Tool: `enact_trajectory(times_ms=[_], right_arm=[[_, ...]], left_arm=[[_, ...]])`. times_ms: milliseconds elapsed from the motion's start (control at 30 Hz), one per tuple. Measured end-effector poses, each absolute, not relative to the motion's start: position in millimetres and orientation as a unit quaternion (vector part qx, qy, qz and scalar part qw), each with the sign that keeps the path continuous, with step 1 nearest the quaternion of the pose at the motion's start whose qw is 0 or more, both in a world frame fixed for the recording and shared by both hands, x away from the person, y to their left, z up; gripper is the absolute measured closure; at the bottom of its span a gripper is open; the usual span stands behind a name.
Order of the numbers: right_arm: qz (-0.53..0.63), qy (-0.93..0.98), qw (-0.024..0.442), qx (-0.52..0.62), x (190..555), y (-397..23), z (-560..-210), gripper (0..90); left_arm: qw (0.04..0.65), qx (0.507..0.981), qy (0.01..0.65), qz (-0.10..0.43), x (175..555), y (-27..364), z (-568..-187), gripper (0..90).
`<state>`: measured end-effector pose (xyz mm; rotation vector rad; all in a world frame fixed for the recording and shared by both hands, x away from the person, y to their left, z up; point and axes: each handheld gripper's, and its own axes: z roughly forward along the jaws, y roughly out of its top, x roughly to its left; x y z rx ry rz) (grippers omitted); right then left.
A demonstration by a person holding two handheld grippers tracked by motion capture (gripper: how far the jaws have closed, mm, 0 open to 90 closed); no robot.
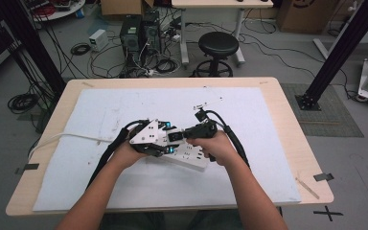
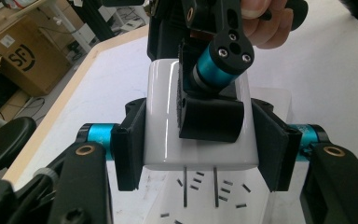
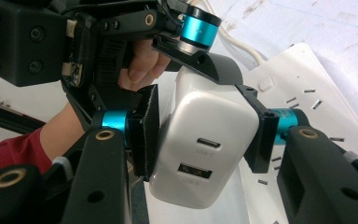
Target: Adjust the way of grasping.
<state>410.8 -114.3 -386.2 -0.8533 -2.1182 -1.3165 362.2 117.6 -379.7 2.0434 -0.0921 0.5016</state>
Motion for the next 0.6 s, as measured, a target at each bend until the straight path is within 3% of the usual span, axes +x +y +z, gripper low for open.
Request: enact_trajectory(times_ms=[367,600], right_arm=[[-0.481,-0.767,0.263,-0.332,411.9,-115.9,-386.9,59.4],[-0.475,-0.774,0.261,-0.327,410.7,-114.7,-386.1,62.1]], left_arm=[[0.492,0.845,-0.039,0.207,363.0,117.3,-380.3,41.7],[0.486,0.844,-0.037,0.226,361.3,114.3,-382.1,31.2]])
